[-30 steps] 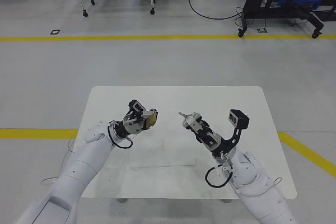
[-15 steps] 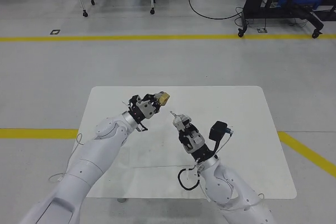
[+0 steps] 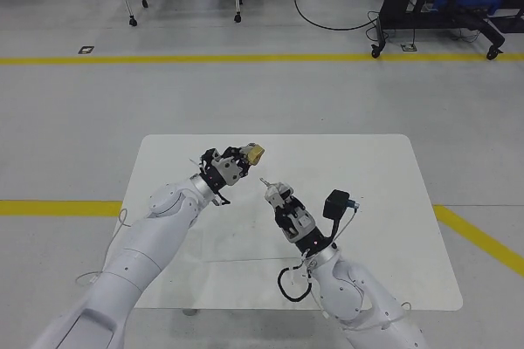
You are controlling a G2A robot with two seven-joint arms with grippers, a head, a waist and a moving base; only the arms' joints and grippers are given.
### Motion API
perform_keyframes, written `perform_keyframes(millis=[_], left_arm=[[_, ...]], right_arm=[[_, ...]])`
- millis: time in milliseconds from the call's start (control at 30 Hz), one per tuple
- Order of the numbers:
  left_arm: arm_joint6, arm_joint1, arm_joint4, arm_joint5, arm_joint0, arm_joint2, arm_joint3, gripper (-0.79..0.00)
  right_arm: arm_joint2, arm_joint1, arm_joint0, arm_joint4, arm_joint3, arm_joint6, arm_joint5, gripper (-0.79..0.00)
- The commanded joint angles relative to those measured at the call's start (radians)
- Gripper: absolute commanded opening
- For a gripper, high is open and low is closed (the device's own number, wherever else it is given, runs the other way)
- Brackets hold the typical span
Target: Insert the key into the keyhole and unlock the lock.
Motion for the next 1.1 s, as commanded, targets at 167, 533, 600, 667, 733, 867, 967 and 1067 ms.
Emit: perform_keyframes(millis=[167,533,600,667,733,867,967,1067], left_arm=[[0.053,0.0,0.105,-0.166,0.064,-0.02,-0.084,-0.785],[0.145,-0.006,0.17,-0.136,0.097,-0.053,-0.146,-0.785],[0.152,-0.008,0.174,-0.114,0.098,-0.059,-0.152,-0.785],[0.153,-0.009,0.176,-0.098,0.101,-0.063,-0.158,-0.785],[0.149,-0.011,0.177,-0.081,0.103,-0.067,-0.163,-0.785],[0.146,-0.014,0.186,-0.061,0.105,-0.074,-0.169,-0.785],[0.147,-0.017,0.196,-0.052,0.106,-0.077,-0.174,-0.785],[0.146,-0.02,0.202,-0.045,0.108,-0.083,-0.175,-0.785]], right_arm=[[0.02,-0.019,-0.009,0.204,-0.009,0.017,0.079,-0.785],[0.008,-0.039,0.002,0.229,-0.012,0.086,0.137,-0.785],[0.007,-0.043,0.006,0.231,-0.008,0.093,0.143,-0.785],[0.007,-0.046,0.011,0.238,-0.004,0.109,0.143,-0.785],[0.014,-0.049,0.019,0.249,0.005,0.115,0.15,-0.785],[0.024,-0.056,0.034,0.276,0.018,0.129,0.156,-0.785],[0.032,-0.061,0.044,0.283,0.029,0.136,0.16,-0.785],[0.035,-0.066,0.049,0.286,0.036,0.133,0.171,-0.785]])
